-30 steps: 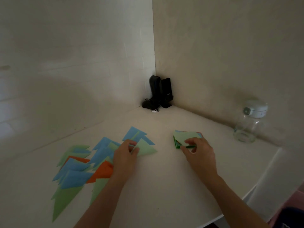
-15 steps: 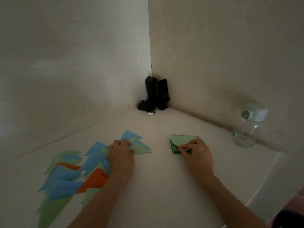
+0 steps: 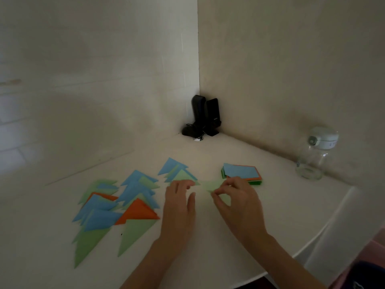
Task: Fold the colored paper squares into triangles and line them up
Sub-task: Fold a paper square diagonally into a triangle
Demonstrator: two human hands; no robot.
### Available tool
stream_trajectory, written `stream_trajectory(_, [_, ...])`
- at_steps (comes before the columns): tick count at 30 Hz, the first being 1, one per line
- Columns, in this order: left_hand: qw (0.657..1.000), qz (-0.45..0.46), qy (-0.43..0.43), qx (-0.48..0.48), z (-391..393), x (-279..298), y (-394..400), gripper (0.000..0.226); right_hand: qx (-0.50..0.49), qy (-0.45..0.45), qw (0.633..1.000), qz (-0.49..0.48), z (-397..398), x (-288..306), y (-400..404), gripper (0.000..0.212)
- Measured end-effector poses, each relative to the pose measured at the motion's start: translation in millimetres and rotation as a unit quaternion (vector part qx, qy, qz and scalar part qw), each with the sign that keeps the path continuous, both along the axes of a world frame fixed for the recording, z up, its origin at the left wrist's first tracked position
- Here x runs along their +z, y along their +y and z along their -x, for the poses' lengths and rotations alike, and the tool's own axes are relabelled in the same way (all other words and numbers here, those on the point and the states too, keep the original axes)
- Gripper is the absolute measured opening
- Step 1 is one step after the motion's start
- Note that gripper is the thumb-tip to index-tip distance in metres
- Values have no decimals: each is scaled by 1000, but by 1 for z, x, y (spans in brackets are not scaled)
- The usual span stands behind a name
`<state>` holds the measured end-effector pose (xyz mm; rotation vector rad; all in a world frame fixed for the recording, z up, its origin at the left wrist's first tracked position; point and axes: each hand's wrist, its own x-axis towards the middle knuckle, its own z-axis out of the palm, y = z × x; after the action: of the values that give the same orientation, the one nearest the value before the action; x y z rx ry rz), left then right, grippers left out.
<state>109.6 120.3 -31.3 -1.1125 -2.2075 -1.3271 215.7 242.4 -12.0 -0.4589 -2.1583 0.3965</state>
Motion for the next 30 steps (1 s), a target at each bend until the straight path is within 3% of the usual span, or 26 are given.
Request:
stream_trajectory(7, [994,76,6,-81,-23,-10,-32,31,57,-92,994,0,-2,-24,-30,5])
stream_trajectory(10, [993,93,-5,-79,-19,-18,-39,29,54,-118,991,-10,-2,-31,-32,18])
stream_trajectory(17, [992,78,-61,-76,-16,-23,-39,28,56,-127,989,39,-4,-37,-32,27])
stream_trajectory(21, [992,81,-58,-75,-14,-22,-37,25,82,-200,971,106,2,-28,-25,40])
stream_trajectory(24, [993,72,-66,-61,-11,-23,-34,28,90,-238,960,120,6,-23,-22,23])
stream_trajectory(30, [995,64,-51,-54,-15,-25,-34,30,61,-158,980,100,4,-34,-33,22])
